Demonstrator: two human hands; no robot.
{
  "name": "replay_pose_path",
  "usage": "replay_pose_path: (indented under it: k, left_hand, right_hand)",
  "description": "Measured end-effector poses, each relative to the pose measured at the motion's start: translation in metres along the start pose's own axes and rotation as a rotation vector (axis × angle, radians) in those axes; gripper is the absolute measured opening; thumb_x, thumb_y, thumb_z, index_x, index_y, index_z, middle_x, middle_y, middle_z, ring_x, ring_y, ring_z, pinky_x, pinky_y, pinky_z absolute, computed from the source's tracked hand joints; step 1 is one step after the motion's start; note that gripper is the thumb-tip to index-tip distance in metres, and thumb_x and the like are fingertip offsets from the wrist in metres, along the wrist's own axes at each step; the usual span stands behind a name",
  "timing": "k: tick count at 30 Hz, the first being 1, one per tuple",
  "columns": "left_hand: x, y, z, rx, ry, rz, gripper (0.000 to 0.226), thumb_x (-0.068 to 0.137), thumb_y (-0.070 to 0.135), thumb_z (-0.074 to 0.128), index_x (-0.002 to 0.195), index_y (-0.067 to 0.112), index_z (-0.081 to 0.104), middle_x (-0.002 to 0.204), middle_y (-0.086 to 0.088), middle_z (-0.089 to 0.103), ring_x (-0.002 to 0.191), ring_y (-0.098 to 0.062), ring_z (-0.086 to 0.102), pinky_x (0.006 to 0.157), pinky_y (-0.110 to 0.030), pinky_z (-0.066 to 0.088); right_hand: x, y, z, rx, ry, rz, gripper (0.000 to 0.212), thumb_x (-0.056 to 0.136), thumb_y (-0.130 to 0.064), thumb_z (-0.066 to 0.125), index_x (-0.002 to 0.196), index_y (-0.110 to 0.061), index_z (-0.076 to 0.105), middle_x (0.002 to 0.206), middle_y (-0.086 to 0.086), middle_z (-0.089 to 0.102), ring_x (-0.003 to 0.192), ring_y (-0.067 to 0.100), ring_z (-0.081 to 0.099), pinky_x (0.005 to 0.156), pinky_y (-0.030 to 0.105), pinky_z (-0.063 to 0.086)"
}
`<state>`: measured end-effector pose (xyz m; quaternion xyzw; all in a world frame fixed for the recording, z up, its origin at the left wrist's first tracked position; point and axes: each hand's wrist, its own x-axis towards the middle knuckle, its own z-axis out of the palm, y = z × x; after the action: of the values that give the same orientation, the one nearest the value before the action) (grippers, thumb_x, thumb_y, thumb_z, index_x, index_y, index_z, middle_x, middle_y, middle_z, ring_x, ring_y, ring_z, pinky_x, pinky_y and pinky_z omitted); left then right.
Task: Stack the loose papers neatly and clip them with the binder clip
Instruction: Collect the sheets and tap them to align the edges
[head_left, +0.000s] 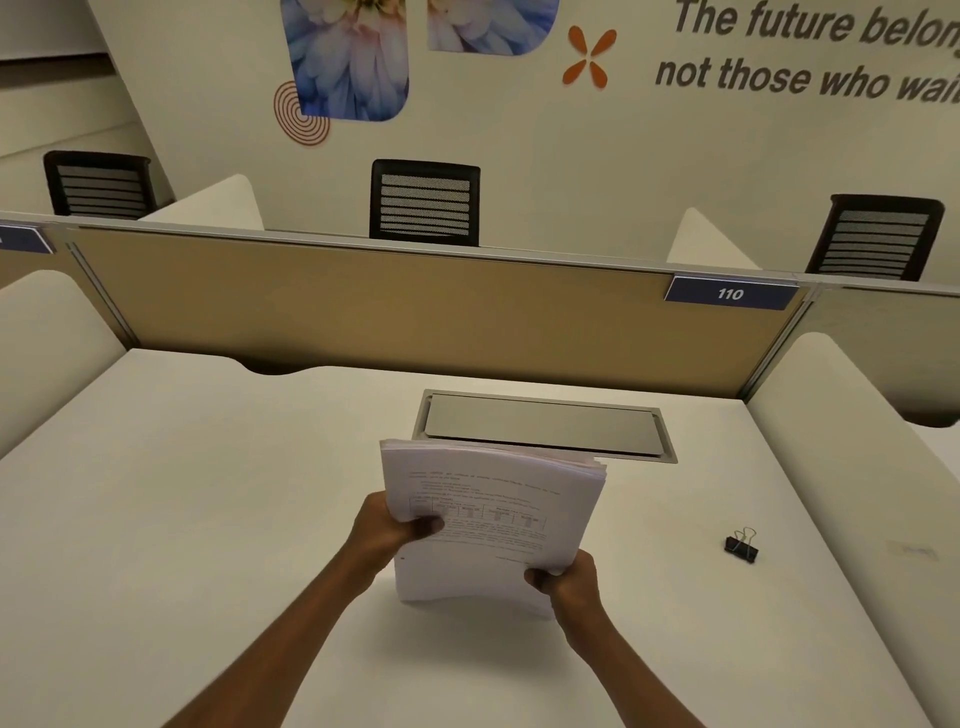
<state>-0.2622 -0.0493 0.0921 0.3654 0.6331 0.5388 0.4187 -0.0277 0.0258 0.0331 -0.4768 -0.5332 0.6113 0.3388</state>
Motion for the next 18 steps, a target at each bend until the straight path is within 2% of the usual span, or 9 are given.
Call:
replay_pose_path:
  k: [2,5,9,12,14,16,18]
  left_hand:
    - [-0.001,-0.004,-0.001,0.010,-0.050,-0.033,0.058,0.041,0.044,0.091,0.094,0.028,0.073,0.098,0.002,0.076,0.093,-0.018,0.071,0.072,-0.026,0.058]
    - [-0.001,-0.006,0.002,0.021,-0.048,-0.062,0.040,0.059,0.025,0.084,0.097,0.025,0.072,0.097,0.003,0.076,0.094,-0.017,0.070,0.076,-0.026,0.058]
    - [-0.002,-0.005,0.009,0.014,-0.016,-0.086,0.024,0.073,0.014,0.081,0.090,0.028,0.072,0.088,0.013,0.077,0.087,-0.010,0.072,0.066,-0.018,0.055]
    - [-0.001,-0.005,0.012,-0.015,0.021,-0.071,0.025,0.065,0.025,0.081,0.089,0.026,0.074,0.089,0.006,0.078,0.085,-0.016,0.073,0.067,-0.022,0.056]
    - [-0.001,-0.005,0.013,-0.038,0.049,-0.044,0.024,0.066,0.023,0.080,0.089,0.025,0.075,0.091,0.001,0.077,0.086,-0.020,0.072,0.069,-0.025,0.057]
    - [0.000,-0.009,0.013,-0.071,0.072,-0.028,0.023,0.071,0.012,0.081,0.090,0.025,0.076,0.094,-0.003,0.077,0.089,-0.022,0.071,0.076,-0.032,0.057]
    - [0.000,-0.013,0.015,-0.109,0.100,-0.041,0.027,0.074,0.002,0.078,0.089,0.025,0.076,0.095,-0.005,0.077,0.092,-0.024,0.070,0.082,-0.038,0.056]
  right_hand:
    - [-0.001,0.004,-0.001,-0.064,-0.009,0.002,0.029,0.057,0.006,0.064,0.080,-0.011,0.072,0.086,0.018,0.071,0.074,0.022,0.063,0.064,0.030,0.056]
    - [0.000,0.009,-0.002,-0.163,-0.001,0.003,0.019,0.062,0.006,0.065,0.078,-0.004,0.069,0.084,0.022,0.070,0.072,0.025,0.060,0.062,0.032,0.052]
    - [0.003,0.007,-0.001,-0.221,0.026,-0.008,0.022,0.073,0.007,0.067,0.085,-0.011,0.070,0.083,0.006,0.073,0.079,0.022,0.067,0.061,0.021,0.054]
    - [0.002,0.003,0.001,-0.214,0.042,-0.039,0.030,0.077,0.007,0.065,0.090,-0.020,0.066,0.088,-0.006,0.071,0.084,0.013,0.067,0.061,0.015,0.054]
    - [0.001,0.003,0.002,-0.207,0.071,-0.044,0.031,0.078,0.007,0.064,0.086,-0.023,0.065,0.087,-0.005,0.071,0.084,0.017,0.067,0.065,0.021,0.057]
    - [0.001,0.005,0.002,-0.211,0.089,-0.039,0.030,0.078,0.007,0.063,0.081,-0.023,0.065,0.085,-0.001,0.071,0.083,0.025,0.066,0.071,0.033,0.058]
    - [0.000,0.007,0.002,-0.228,0.091,-0.037,0.027,0.078,0.007,0.063,0.081,-0.020,0.064,0.085,0.002,0.071,0.083,0.029,0.065,0.072,0.035,0.056]
